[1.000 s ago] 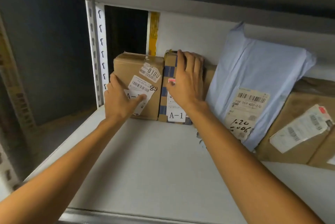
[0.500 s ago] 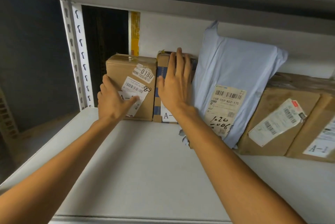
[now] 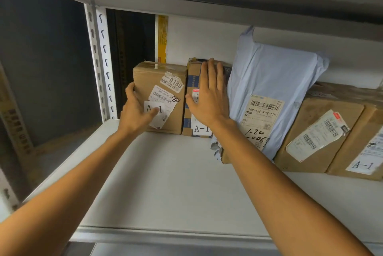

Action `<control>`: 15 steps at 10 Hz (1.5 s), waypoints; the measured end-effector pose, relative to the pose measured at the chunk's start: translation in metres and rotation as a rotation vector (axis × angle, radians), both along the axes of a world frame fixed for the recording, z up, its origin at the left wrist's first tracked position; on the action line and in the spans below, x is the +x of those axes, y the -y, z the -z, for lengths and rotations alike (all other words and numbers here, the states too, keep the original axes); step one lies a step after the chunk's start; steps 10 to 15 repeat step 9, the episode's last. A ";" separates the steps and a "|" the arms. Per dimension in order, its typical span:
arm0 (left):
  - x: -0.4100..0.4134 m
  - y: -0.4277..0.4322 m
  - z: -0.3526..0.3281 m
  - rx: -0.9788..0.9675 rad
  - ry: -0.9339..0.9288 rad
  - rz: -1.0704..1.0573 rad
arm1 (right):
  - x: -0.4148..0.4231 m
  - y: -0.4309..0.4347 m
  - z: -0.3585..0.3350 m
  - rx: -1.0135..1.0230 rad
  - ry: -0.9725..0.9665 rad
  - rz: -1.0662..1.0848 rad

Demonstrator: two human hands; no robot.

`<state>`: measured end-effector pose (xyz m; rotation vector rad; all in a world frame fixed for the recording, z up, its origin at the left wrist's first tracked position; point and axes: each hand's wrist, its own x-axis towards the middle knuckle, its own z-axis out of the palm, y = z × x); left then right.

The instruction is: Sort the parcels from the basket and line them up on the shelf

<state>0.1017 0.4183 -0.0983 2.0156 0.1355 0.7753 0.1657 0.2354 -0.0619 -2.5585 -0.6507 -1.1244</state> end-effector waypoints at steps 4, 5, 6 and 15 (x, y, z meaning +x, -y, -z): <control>-0.030 -0.007 0.008 0.363 -0.208 -0.039 | -0.048 -0.005 0.053 -0.001 -0.429 -0.114; -0.041 0.000 0.008 0.420 -0.193 -0.075 | -0.058 0.005 0.055 0.092 -0.619 -0.248; -0.053 0.016 0.005 0.484 -0.283 0.040 | -0.065 0.024 0.053 0.141 -0.741 -0.303; -0.078 0.108 -0.007 0.625 -0.377 0.158 | -0.091 0.100 0.035 0.332 -0.692 -0.575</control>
